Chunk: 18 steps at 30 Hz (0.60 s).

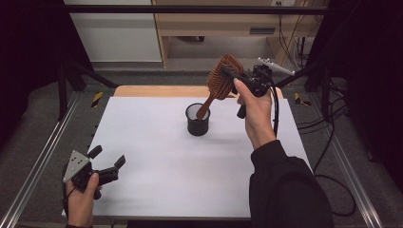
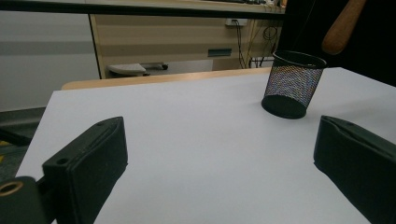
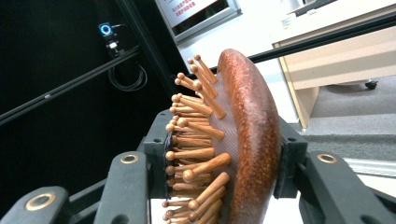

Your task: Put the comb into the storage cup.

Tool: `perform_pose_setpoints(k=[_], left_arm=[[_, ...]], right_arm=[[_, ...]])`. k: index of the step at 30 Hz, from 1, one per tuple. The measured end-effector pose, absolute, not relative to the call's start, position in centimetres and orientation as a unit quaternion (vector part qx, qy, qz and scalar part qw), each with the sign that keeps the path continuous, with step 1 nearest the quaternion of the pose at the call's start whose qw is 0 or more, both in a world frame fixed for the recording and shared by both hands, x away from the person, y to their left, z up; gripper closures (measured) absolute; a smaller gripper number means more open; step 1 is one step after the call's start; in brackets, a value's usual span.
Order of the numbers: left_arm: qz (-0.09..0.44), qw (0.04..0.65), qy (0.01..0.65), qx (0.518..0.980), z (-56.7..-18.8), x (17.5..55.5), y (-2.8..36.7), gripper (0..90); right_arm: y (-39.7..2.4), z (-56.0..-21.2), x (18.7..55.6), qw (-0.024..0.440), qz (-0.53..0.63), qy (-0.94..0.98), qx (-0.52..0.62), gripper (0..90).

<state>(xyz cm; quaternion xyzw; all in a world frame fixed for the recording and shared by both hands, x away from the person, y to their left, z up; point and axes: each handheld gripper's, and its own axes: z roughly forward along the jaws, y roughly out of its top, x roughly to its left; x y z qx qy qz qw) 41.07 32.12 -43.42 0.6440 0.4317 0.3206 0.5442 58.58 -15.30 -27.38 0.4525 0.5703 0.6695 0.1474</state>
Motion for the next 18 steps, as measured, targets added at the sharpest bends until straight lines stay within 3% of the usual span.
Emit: perform_pose_setpoints(k=[18], left_arm=[[0.322, 0.554, 0.421, 0.642, -43.5, 41.4, 32.4, 2.6]], right_arm=[[-14.3, -28.9, 61.8, 0.162, 0.660, 0.566, 0.467, 51.8]])
